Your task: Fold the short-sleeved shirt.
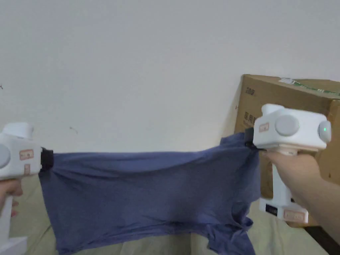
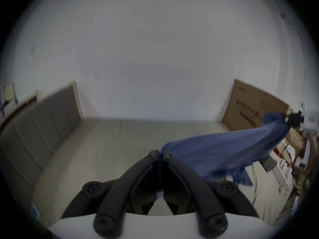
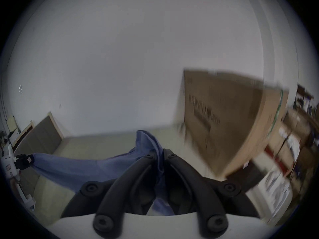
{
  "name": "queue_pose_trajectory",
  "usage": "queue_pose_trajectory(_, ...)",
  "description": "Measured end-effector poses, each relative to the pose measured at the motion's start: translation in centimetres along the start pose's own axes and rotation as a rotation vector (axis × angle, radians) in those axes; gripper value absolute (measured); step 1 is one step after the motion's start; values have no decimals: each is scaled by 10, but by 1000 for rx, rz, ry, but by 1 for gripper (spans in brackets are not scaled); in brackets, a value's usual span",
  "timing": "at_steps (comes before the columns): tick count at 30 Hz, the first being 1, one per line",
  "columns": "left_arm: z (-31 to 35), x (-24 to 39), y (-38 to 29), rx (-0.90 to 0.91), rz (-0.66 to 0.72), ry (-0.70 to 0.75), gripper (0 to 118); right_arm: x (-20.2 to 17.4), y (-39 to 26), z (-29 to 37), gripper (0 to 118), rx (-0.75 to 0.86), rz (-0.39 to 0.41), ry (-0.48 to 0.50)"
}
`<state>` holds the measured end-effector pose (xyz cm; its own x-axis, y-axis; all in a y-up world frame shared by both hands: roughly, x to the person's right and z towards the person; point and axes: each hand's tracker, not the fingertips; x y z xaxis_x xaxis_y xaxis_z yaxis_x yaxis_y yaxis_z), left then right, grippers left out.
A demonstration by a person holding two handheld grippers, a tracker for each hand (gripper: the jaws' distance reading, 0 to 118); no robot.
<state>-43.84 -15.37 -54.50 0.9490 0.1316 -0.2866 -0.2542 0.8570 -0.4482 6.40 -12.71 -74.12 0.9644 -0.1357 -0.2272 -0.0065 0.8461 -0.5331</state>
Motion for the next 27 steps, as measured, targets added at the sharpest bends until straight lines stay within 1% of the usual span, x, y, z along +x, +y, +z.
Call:
queue_pose_trajectory(2,-5,-6,-63,-115,40,-24,3,19,-76,-12,6,-155,-35,3)
queue_pose_trajectory(4,3,-9,-121,-187,48,-20,3,40,-139,-5,6,-239,-52,7)
queue_pose_trajectory(6,21,-17,-172,-252,57,-39,3,61,-195,15,6,-334,-18,19)
queue_pose_trajectory(7,33,-22,-197,-282,54,-47,3,71,-219,31,6,-358,-7,16)
queue_pose_trajectory(9,64,-28,-240,-311,58,-71,3,90,-263,72,6,-418,-16,44)
queue_pose_trajectory(10,83,-30,-258,-342,34,-72,3,101,-281,96,6,-398,4,32)
queue_pose_trajectory(11,110,-29,-275,-332,36,-89,3,112,-297,116,6,-437,-7,36)
queue_pose_trajectory(12,126,-29,-289,-344,21,-99,3,121,-310,135,6,-447,-20,31)
queue_pose_trajectory(15,172,-31,-329,-365,-17,-114,3,141,-349,190,6,-461,-4,47)
queue_pose_trajectory(16,186,-30,-340,-361,-36,-115,3,133,-356,214,6,-470,5,51)
queue_pose_trajectory(17,198,-29,-349,-365,-54,-119,3,133,-366,227,6,-489,0,56)
queue_pose_trajectory(18,207,-28,-355,-363,-78,-114,3,134,-375,237,6,-499,-9,52)
queue_pose_trajectory(19,220,-20,-361,-365,-104,-115,3,136,-383,246,6,-518,-34,52)
queue_pose_trajectory(20,230,-18,-368,-370,-113,-113,3,144,-388,248,6,-531,-49,51)
queue_pose_trajectory(22,241,-20,-376,-380,-108,-116,3,145,-396,259,6,-537,-59,50)
queue_pose_trajectory(27,246,-33,-393,-419,-129,-129,3,149,-408,256,6,-582,-61,46)
